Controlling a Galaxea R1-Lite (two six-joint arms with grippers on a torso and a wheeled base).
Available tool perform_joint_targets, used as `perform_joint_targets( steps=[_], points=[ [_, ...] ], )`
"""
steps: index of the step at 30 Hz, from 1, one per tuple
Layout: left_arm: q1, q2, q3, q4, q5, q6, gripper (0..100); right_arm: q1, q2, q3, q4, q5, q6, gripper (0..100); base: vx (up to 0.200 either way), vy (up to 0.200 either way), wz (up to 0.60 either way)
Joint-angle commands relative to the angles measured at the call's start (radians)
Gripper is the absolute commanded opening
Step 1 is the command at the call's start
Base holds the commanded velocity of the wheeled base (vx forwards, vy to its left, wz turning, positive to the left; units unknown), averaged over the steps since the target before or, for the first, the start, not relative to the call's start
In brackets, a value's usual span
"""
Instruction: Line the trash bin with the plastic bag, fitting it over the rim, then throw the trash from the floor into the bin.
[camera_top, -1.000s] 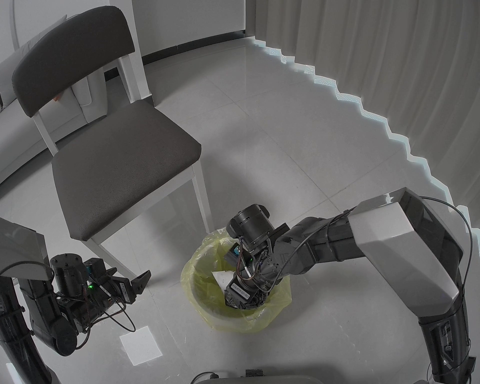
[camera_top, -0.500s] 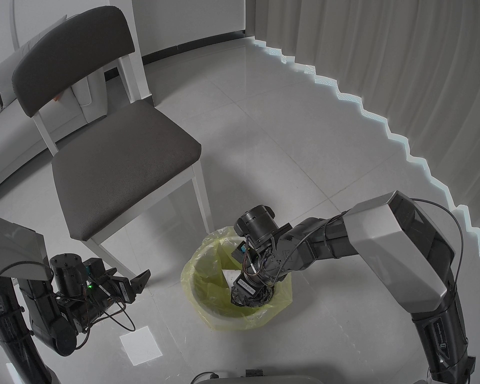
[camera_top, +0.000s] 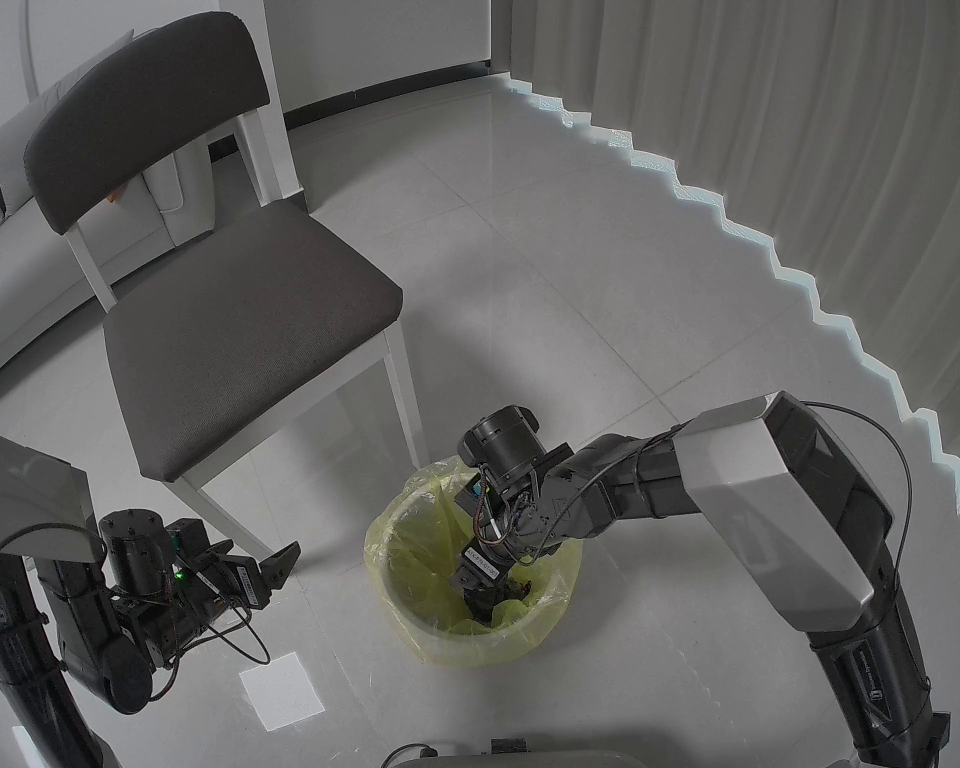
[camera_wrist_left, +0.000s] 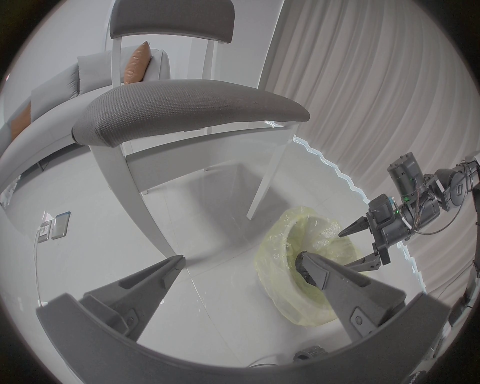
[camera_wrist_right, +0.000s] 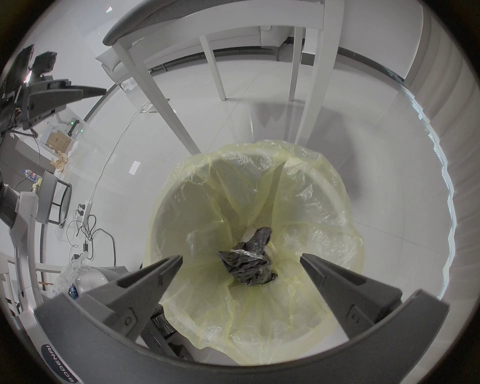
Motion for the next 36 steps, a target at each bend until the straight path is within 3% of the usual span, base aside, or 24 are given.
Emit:
perform_joint_targets(
  steps=[1, 11, 16, 18, 24, 29, 30, 31, 36],
  points=[
    [0.000, -0.003, 0.004, -0.018, 0.000, -0.001, 100, -0.004, -0.041, 0.004, 0.000, -0.003, 0.005, 100, 0.000, 0.000, 0.00],
    [-0.003, -0.007, 0.004, -0.018, -0.003, -0.001, 100, -0.065, -0.252, 0.156, -0.003, -0.046, 0.053, 100, 0.000, 0.000, 0.00],
    [-0.006, -0.053, 0.029, -0.018, -0.084, 0.004, 100, -0.114, -0.349, 0.252, -0.005, -0.061, 0.094, 100, 0.000, 0.000, 0.00],
    [-0.006, -0.115, 0.034, -0.018, -0.130, 0.012, 100, -0.154, -0.439, 0.340, -0.008, -0.064, 0.123, 100, 0.000, 0.000, 0.00],
    [-0.001, -0.191, 0.040, -0.018, -0.132, 0.015, 100, -0.240, -0.622, 0.492, -0.014, -0.069, 0.112, 100, 0.000, 0.000, 0.00],
    [0.040, -0.207, 0.055, -0.018, -0.182, 0.016, 100, -0.393, -0.808, 0.630, -0.017, -0.056, 0.100, 100, 0.000, 0.000, 0.00],
    [0.040, -0.207, 0.055, -0.018, -0.182, 0.016, 100, -0.393, -0.808, 0.630, -0.017, -0.056, 0.100, 100, 0.000, 0.000, 0.00],
    [0.046, -0.200, 0.052, -0.018, -0.181, 0.018, 100, -0.442, -0.874, 0.683, -0.020, -0.052, 0.102, 100, 0.000, 0.000, 0.00],
    [0.057, -0.201, 0.061, -0.018, -0.176, 0.016, 100, -0.533, -1.016, 0.815, -0.057, 0.007, 0.102, 100, 0.000, 0.000, 0.00]
  ],
)
